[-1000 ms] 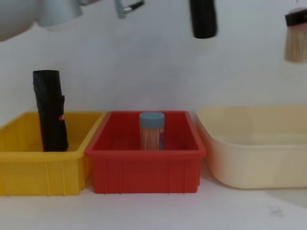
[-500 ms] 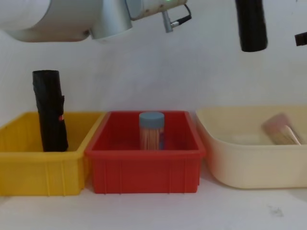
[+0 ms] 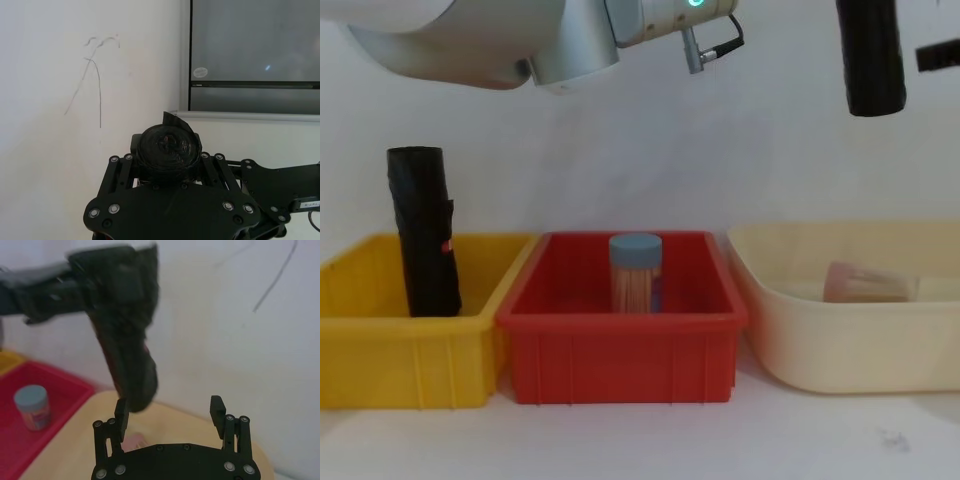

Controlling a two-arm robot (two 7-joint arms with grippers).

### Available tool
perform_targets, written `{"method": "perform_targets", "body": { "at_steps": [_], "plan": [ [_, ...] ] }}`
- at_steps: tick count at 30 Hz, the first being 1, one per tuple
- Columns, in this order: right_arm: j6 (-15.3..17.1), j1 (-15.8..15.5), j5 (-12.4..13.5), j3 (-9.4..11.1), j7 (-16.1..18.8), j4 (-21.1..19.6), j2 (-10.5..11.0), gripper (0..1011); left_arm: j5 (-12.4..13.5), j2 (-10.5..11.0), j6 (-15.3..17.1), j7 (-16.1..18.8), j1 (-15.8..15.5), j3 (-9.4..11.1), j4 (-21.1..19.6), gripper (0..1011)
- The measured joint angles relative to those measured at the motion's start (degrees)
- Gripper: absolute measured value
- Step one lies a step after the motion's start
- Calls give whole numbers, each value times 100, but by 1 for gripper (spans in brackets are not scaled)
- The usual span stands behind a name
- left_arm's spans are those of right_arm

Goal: Pick up the garbage bag with the one hand and transfer it to the other hand.

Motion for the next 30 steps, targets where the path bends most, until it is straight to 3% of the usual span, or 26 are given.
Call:
{"method": "perform_targets", "body": {
  "at_steps": [16, 30],
  "plan": [
    [-148, 173, 178, -174, 267, -58, -100, 999, -83, -113, -75, -118, -139, 46, 315, 529],
    [-255, 494, 160, -475, 313, 354, -230, 999, -100, -141, -91, -146, -172, 55, 387, 529]
  ]
}}
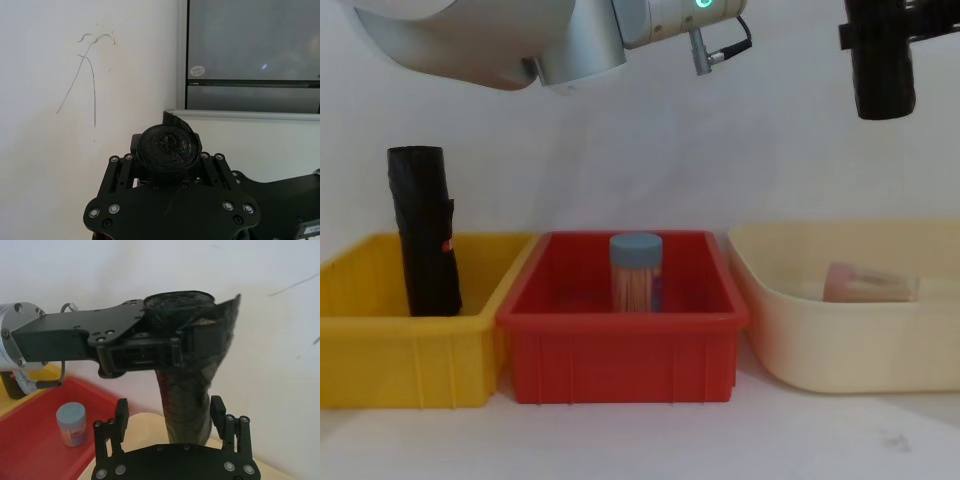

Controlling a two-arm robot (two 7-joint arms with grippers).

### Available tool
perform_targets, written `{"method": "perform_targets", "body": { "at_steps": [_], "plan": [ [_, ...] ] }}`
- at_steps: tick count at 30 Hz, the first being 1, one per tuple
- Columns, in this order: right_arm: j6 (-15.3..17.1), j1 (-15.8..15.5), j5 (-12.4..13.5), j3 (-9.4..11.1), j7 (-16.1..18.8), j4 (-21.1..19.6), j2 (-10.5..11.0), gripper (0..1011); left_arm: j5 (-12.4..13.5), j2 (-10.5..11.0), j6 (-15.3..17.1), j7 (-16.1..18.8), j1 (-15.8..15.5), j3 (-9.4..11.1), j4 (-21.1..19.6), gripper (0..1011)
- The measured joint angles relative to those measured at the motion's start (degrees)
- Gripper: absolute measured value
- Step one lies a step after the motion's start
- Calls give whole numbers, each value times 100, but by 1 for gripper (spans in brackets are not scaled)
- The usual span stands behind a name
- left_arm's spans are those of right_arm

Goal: Pick up the garbage bag with the one hand and transfer it to the other hand.

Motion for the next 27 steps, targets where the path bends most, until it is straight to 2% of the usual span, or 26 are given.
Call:
{"method": "perform_targets", "body": {
  "at_steps": [15, 20, 23, 24, 27],
  "plan": [
    [-260, 403, -298, -355, -114, 547, -214, 999, -9, -8, -9, -11, -10, 2, 24, 529],
    [-299, 457, -344, -399, -141, 625, -247, 913, -9, -10, -9, -12, -12, 2, 26, 531],
    [-325, 492, -374, -428, -156, 672, -268, 840, -9, -12, -9, -12, -14, 2, 28, 531],
    [-331, 497, -378, -433, -159, 679, -271, 781, -9, -11, -9, -12, -14, 2, 29, 529],
    [-339, 513, -393, -446, -166, 700, -277, 726, -9, -11, -9, -12, -14, 2, 30, 531]
  ]
}}
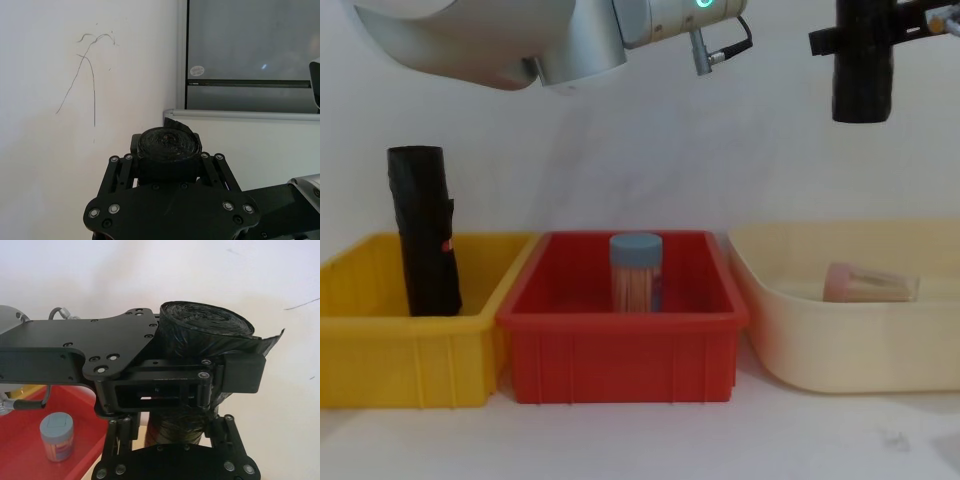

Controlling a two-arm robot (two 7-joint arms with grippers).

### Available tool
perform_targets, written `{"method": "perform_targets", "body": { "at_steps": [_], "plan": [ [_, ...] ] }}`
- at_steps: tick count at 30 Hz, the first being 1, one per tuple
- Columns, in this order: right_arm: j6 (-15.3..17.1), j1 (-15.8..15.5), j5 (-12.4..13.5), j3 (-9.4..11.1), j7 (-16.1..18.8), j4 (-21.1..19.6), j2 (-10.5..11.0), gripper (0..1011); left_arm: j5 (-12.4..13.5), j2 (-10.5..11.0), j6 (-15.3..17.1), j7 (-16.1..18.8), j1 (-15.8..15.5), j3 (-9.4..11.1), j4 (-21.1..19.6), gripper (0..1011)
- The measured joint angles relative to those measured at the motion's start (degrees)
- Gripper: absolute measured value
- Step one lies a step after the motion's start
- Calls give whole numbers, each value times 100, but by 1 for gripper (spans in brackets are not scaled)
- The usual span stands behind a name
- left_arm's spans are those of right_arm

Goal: Pick up the garbage bag with the one hand and transfer it to the other hand.

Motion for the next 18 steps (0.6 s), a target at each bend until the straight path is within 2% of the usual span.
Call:
{"method": "perform_targets", "body": {
  "at_steps": [1, 7, 18],
  "plan": [
    [-5, 9, -7, -8, -5, 11, -5, 669, 0, 0, 0, 0, 0, 0, 1, 529],
    [-21, 35, -30, -30, -19, 48, -20, 512, 1, 0, 0, 1, 0, -1, 3, 529],
    [-38, 58, -49, -51, -25, 79, -34, 498, 1, 0, 0, 1, 0, 0, 3, 529]
  ]
}}
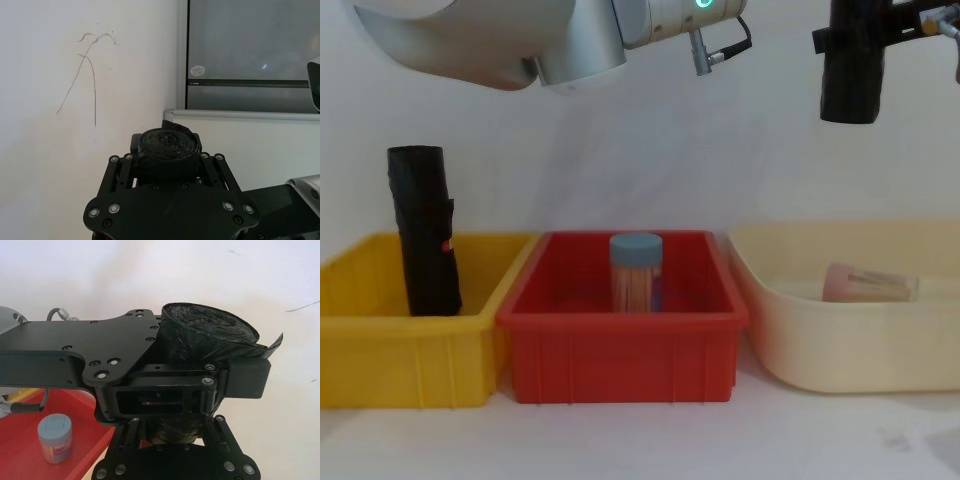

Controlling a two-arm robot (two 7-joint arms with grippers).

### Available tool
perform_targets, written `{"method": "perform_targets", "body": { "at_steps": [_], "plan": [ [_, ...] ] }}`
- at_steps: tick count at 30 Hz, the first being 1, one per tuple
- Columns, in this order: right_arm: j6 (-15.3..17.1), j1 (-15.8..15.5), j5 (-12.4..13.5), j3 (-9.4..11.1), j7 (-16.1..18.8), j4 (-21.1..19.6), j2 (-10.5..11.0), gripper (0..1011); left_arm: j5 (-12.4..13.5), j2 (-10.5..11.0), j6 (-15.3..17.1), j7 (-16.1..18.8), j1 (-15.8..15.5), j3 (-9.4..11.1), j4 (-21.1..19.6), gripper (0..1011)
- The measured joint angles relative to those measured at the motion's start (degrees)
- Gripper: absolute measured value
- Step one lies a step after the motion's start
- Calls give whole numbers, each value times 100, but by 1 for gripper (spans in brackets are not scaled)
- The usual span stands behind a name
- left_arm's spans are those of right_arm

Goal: Pick up the garbage bag with the one hand and transfer it to the other hand.

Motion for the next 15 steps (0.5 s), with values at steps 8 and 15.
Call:
{"method": "perform_targets", "body": {
  "at_steps": [8, 15],
  "plan": [
    [-3, 5, -6, -6, 0, 9, -5, 497, 0, 0, 0, -1, 0, 0, -1, 693],
    [-4, 0, -65, 30, -66, -4, 2, 496, 0, -1, 0, -1, 0, 0, -2, 890]
  ]
}}
